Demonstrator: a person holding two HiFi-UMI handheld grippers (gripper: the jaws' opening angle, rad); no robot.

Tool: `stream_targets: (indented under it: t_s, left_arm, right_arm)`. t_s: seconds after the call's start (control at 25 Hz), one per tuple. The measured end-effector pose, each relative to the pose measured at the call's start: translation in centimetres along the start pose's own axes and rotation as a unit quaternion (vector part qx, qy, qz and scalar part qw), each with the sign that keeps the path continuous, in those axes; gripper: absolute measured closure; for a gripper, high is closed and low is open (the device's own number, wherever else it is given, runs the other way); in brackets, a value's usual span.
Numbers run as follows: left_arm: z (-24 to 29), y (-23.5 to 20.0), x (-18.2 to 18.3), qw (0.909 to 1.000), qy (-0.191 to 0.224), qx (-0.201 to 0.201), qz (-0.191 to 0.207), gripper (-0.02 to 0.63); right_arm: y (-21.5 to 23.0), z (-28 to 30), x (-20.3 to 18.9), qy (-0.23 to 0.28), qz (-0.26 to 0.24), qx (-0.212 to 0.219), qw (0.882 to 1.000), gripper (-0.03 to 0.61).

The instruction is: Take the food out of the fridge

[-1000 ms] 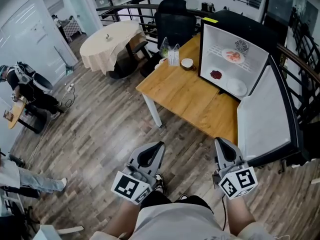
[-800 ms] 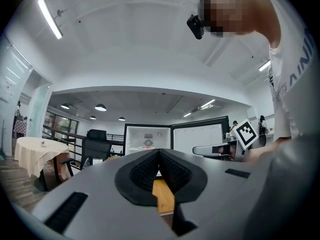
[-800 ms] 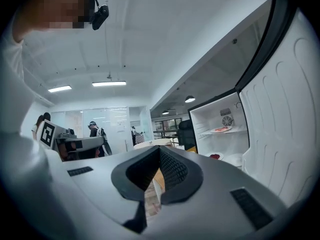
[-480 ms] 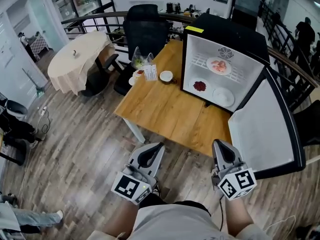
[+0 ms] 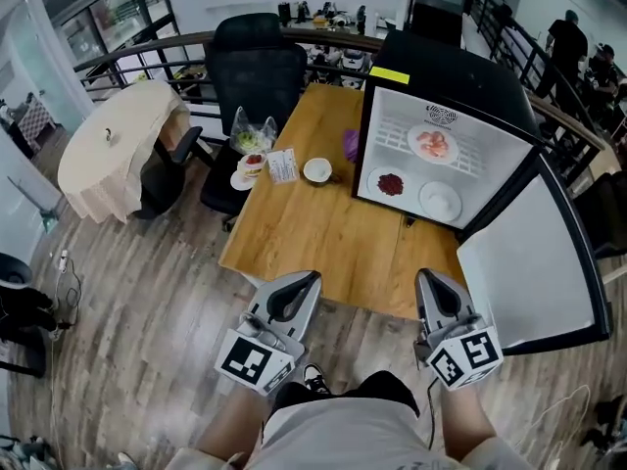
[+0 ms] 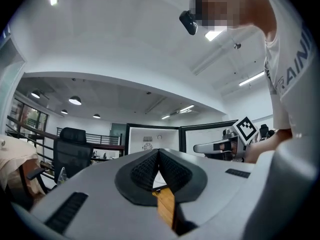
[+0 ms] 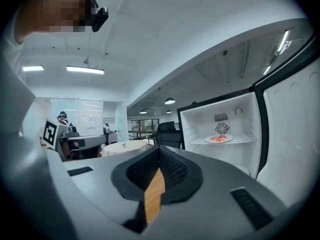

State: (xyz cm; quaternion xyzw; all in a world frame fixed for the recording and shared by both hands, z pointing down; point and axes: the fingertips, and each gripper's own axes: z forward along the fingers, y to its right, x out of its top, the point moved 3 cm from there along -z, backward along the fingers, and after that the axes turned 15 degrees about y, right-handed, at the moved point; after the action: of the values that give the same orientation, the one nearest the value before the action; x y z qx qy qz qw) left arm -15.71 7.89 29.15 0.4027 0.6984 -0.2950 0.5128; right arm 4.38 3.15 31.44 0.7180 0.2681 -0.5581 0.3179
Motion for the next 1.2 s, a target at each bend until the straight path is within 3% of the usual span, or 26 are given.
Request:
stream_targets:
  t_s: [0.4,0.8,1.0,1.2]
  left_arm:
    - [6.7,-0.8,-3.2,0.9977,-0.011,-0.057,-0.033,0.604]
    - [15.5,4.0,-5.8,0.9943,-0.032,-0.097,-0.031,0.604]
    - [16.9,4.3,-7.7,0.9921,-0.049,-0.109,-0.040,0.604]
    - [18.7,3.1,-8.4,0.9885,-0.039,-0.137,-0.050,0.605]
  right_arm:
    - [5.4,0.1,-0.4,0.004,0.008,-0.077,0.997,0.560]
    - [13.9,-1.6,-0.8,0.026,0.050,-0.110,0.992,0.560]
    - [15.6,-2.0,-1.6,0.021,0.057,-0.127,0.990,0.560]
    - [16.8,-1.5,-1.8,0.027,0.077,-0.166,0.983,0.560]
